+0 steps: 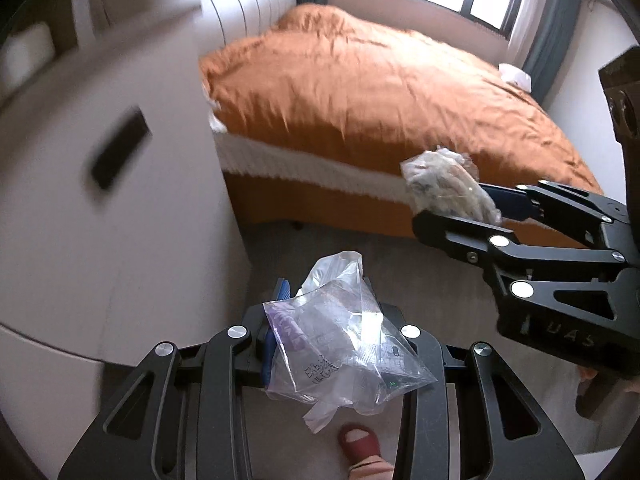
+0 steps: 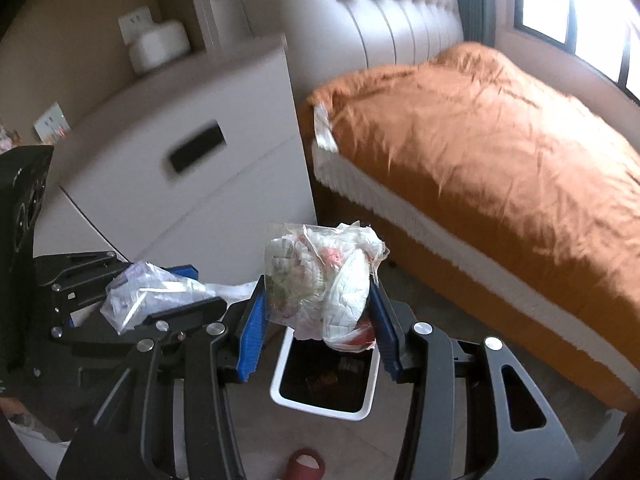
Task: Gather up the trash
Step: 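Carry both plastic bags with both tools over the white bin, then open both tools to drop the bags into the bin, then move both open tools back toward the trash pile on the desk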
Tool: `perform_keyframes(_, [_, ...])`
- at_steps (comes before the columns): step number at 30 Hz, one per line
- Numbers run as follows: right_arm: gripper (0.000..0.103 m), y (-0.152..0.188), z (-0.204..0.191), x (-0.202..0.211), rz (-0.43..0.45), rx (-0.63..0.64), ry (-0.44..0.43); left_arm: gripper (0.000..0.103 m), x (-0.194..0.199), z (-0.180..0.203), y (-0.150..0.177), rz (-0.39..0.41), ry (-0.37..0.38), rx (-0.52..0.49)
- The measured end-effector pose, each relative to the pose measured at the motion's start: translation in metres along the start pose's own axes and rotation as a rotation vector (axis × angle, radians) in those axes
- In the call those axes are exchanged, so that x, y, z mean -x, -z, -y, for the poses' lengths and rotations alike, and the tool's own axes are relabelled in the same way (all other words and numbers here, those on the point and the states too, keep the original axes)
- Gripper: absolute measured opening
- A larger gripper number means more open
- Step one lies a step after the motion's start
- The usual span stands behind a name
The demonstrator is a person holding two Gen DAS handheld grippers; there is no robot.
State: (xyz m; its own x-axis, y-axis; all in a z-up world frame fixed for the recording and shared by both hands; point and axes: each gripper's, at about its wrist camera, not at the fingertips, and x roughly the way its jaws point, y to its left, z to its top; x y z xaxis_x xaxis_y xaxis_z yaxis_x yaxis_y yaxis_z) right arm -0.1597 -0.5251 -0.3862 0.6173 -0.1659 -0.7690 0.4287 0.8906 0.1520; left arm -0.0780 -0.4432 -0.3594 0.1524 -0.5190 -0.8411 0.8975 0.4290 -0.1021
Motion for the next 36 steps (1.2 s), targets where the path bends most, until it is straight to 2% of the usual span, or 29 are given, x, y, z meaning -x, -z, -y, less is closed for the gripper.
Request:
perform_keyframes(8, [0.049, 0.046, 0.020, -0.096, -0.092, 0.010, -0.041, 0.035, -0.113, -0.006, 0.040, -0.092, 0.028, 0.005])
perform_keyframes(14, [0.049, 0.077, 0.032, -0.152, -0.152, 0.023, -0.052, 0.035, -0.172, -0.014, 0.067, -0.144, 0.032, -0.005])
perform_keyframes(15, [0.052, 0.080, 0.034, -0.159, -0.162, 0.029, -0.062, 0.039, -0.177, -0.014, 0.070, -0.150, 0.035, -0.008])
perform_keyframes(16, [0.061, 0.084, 0.035, -0.169, -0.182, 0.043, -0.072, 0.056, -0.185, -0.016, 0.074, -0.164, 0.052, -0.005])
perform_keyframes(17, [0.098, 0.086, 0.036, -0.173, -0.184, 0.052, -0.068, 0.072, -0.190, -0.016, 0.078, -0.176, 0.063, 0.000])
perform_keyframes(18, [0.098, 0.087, 0.039, -0.177, -0.171, 0.042, -0.064, 0.099, -0.195, -0.017, 0.080, -0.179, 0.062, 0.003])
perform_keyframes(20, [0.098, 0.086, 0.045, -0.187, -0.195, 0.042, -0.066, 0.098, -0.200, -0.017, 0.085, -0.166, 0.043, -0.003])
perform_keyframes(23, [0.098, 0.082, 0.049, -0.190, -0.186, 0.051, -0.023, 0.098, -0.207, -0.017, 0.086, -0.174, 0.017, -0.016])
perform_keyframes(27, [0.098, 0.070, 0.051, -0.174, -0.167, 0.056, -0.002, 0.098, -0.195, -0.016, 0.076, -0.159, 0.007, -0.019])
perform_keyframes(36, [0.098, 0.016, 0.038, -0.088, -0.077, 0.070, 0.044, 0.098, -0.121, -0.015, 0.026, -0.078, 0.011, 0.013])
